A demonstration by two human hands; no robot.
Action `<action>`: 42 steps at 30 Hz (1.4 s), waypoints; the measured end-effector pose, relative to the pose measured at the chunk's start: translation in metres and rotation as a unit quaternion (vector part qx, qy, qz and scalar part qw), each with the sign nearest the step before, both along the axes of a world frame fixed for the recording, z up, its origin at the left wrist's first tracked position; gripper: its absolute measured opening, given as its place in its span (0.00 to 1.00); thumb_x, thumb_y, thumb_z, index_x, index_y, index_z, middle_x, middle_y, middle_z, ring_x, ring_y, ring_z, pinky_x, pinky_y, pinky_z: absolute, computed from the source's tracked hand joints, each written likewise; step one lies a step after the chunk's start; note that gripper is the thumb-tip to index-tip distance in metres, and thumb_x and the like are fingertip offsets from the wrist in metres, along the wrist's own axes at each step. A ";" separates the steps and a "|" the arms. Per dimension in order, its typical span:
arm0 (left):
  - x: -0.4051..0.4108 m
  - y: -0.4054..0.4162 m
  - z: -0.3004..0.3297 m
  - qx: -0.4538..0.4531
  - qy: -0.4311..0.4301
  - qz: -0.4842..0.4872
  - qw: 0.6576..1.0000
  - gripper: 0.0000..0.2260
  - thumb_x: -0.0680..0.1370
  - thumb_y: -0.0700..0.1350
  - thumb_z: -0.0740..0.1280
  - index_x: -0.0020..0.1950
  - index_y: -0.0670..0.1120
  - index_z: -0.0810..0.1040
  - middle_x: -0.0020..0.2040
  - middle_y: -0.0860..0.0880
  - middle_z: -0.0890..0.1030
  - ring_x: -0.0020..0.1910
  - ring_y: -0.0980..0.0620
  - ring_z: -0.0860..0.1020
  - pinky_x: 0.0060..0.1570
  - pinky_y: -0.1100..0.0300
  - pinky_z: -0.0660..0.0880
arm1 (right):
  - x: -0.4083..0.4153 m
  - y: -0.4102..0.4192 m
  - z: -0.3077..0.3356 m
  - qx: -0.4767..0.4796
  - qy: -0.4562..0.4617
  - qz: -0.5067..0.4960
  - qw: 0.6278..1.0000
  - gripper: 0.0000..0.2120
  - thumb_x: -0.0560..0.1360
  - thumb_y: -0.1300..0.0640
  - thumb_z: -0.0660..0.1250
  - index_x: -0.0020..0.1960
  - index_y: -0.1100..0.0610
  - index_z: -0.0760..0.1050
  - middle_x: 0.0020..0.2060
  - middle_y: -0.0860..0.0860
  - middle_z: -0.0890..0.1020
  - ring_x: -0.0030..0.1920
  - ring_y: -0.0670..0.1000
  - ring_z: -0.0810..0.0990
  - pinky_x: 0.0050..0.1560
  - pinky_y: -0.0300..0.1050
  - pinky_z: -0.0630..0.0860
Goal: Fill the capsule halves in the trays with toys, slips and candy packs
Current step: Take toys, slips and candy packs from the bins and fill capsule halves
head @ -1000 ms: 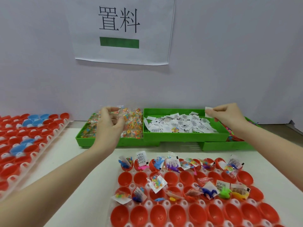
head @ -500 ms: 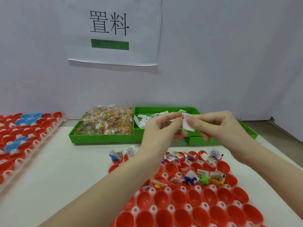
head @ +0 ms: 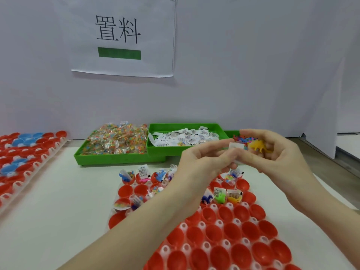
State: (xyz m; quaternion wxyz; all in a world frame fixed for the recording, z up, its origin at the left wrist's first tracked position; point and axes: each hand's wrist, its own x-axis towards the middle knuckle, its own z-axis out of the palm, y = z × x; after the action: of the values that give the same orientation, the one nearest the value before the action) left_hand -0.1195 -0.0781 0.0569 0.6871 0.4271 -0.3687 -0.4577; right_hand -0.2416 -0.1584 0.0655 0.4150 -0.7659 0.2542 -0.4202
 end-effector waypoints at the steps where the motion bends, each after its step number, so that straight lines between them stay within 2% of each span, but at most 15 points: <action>1: -0.001 0.001 0.001 0.002 0.040 -0.031 0.999 0.10 0.65 0.37 0.70 0.46 0.44 0.82 0.33 0.51 0.82 0.30 0.58 0.79 0.36 0.69 0.76 | -0.003 0.002 0.000 -0.001 -0.011 -0.005 1.000 0.26 0.53 0.41 0.71 0.50 0.47 0.77 0.31 0.44 0.76 0.30 0.41 0.70 0.29 0.29 0.69; 5: -0.003 0.004 0.001 0.037 0.146 -0.123 0.981 0.07 0.63 0.38 0.70 0.37 0.44 0.85 0.34 0.51 0.82 0.30 0.58 0.78 0.35 0.70 0.76 | -0.011 0.009 0.001 -0.025 -0.037 -0.022 0.999 0.25 0.53 0.42 0.72 0.50 0.43 0.76 0.30 0.41 0.74 0.30 0.40 0.71 0.33 0.28 0.70; 8: -0.006 0.004 -0.001 0.061 0.177 -0.083 0.979 0.07 0.62 0.37 0.70 0.39 0.40 0.83 0.32 0.49 0.81 0.27 0.57 0.77 0.32 0.69 0.76 | -0.015 0.014 0.001 -0.021 -0.058 0.008 0.998 0.24 0.59 0.42 0.68 0.54 0.41 0.71 0.33 0.40 0.75 0.34 0.40 0.72 0.39 0.29 0.73; 10: -0.007 0.003 -0.001 0.067 0.154 -0.041 0.985 0.05 0.65 0.36 0.70 0.39 0.40 0.82 0.32 0.49 0.82 0.27 0.57 0.77 0.33 0.69 0.77 | -0.017 0.016 0.001 -0.020 -0.085 0.038 0.995 0.19 0.67 0.48 0.62 0.58 0.42 0.69 0.35 0.38 0.78 0.36 0.37 0.74 0.42 0.26 0.72; 13: -0.007 0.003 0.003 0.068 0.093 -0.003 0.993 0.05 0.71 0.34 0.68 0.45 0.40 0.80 0.32 0.49 0.82 0.28 0.58 0.77 0.32 0.69 0.76 | -0.023 0.018 0.005 -0.019 -0.107 0.067 0.992 0.18 0.70 0.54 0.57 0.60 0.45 0.68 0.36 0.41 0.82 0.35 0.39 0.75 0.44 0.27 0.72; 18: -0.010 0.007 0.012 0.046 -0.045 0.042 0.997 0.07 0.72 0.38 0.70 0.49 0.46 0.81 0.33 0.51 0.81 0.29 0.59 0.76 0.37 0.67 0.75 | -0.029 0.024 0.015 -0.035 -0.093 0.078 0.992 0.20 0.67 0.54 0.63 0.58 0.46 0.67 0.42 0.40 0.84 0.44 0.39 0.82 0.46 0.27 0.73; 22: -0.010 0.009 0.015 0.012 -0.116 0.061 0.991 0.09 0.71 0.39 0.71 0.49 0.49 0.81 0.33 0.52 0.82 0.30 0.60 0.78 0.37 0.70 0.76 | -0.030 0.026 0.023 -0.045 -0.089 0.059 0.993 0.25 0.59 0.55 0.69 0.55 0.45 0.69 0.43 0.40 0.84 0.34 0.42 0.81 0.40 0.30 0.75; 25: -0.011 0.012 0.018 -0.009 -0.141 0.049 0.989 0.06 0.69 0.39 0.72 0.42 0.48 0.83 0.33 0.51 0.83 0.29 0.60 0.79 0.34 0.70 0.75 | -0.031 0.024 0.027 -0.037 -0.076 0.051 0.995 0.22 0.55 0.53 0.71 0.48 0.48 0.73 0.35 0.44 0.82 0.29 0.44 0.80 0.35 0.30 0.76; 27: -0.010 0.013 0.018 -0.018 -0.148 0.020 0.989 0.06 0.68 0.40 0.73 0.44 0.45 0.84 0.36 0.48 0.84 0.32 0.57 0.80 0.35 0.69 0.75 | -0.032 0.024 0.030 -0.042 -0.059 0.051 0.996 0.20 0.53 0.52 0.72 0.45 0.49 0.75 0.31 0.46 0.81 0.27 0.44 0.80 0.34 0.30 0.76; 29: -0.008 0.012 0.016 -0.019 -0.125 -0.017 0.992 0.11 0.65 0.43 0.72 0.46 0.44 0.84 0.38 0.46 0.83 0.35 0.54 0.79 0.38 0.68 0.76 | -0.033 0.022 0.030 -0.066 -0.041 0.041 0.996 0.17 0.57 0.59 0.73 0.43 0.47 0.76 0.30 0.45 0.81 0.27 0.44 0.80 0.34 0.31 0.76; 31: -0.007 0.010 0.016 -0.013 -0.086 -0.056 0.995 0.12 0.64 0.43 0.71 0.46 0.43 0.83 0.39 0.45 0.82 0.36 0.52 0.75 0.38 0.68 0.76 | -0.034 0.021 0.031 -0.105 -0.009 0.018 0.994 0.19 0.61 0.66 0.74 0.42 0.43 0.77 0.31 0.43 0.81 0.28 0.43 0.80 0.37 0.31 0.77; 34: -0.008 0.006 0.015 0.001 -0.091 -0.074 0.993 0.12 0.64 0.43 0.70 0.46 0.44 0.83 0.41 0.46 0.82 0.38 0.53 0.78 0.41 0.66 0.78 | -0.035 0.019 0.031 -0.150 0.055 -0.007 0.987 0.20 0.62 0.64 0.74 0.41 0.40 0.77 0.26 0.40 0.81 0.28 0.41 0.80 0.39 0.32 0.76; 37: -0.013 -0.002 0.013 0.014 -0.119 -0.066 0.991 0.08 0.68 0.40 0.71 0.46 0.43 0.83 0.43 0.45 0.83 0.41 0.52 0.80 0.47 0.61 0.78 | -0.034 0.016 0.030 -0.182 0.099 -0.018 0.978 0.18 0.63 0.63 0.74 0.36 0.39 0.77 0.25 0.37 0.79 0.29 0.40 0.79 0.36 0.32 0.75; 40: -0.019 -0.011 0.008 0.050 -0.125 -0.033 0.990 0.05 0.70 0.41 0.72 0.45 0.46 0.81 0.37 0.49 0.84 0.36 0.56 0.82 0.41 0.65 0.78 | -0.036 0.005 0.022 -0.171 0.112 -0.030 0.978 0.16 0.64 0.63 0.74 0.33 0.42 0.77 0.24 0.36 0.79 0.27 0.42 0.78 0.31 0.29 0.72; 42: -0.019 -0.019 0.001 0.085 -0.184 0.007 0.979 0.07 0.70 0.46 0.72 0.45 0.50 0.77 0.37 0.50 0.83 0.35 0.58 0.82 0.37 0.68 0.78 | -0.038 -0.010 0.008 -0.115 0.120 -0.039 0.985 0.14 0.64 0.63 0.74 0.30 0.45 0.77 0.25 0.44 0.80 0.25 0.44 0.76 0.31 0.36 0.73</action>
State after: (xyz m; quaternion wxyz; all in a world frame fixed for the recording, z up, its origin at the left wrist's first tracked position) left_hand -0.1381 -0.0971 0.0582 0.5717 0.5640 -0.4456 -0.3957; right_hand -0.2793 -0.1688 0.0730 0.2735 -0.8430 0.2822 -0.3673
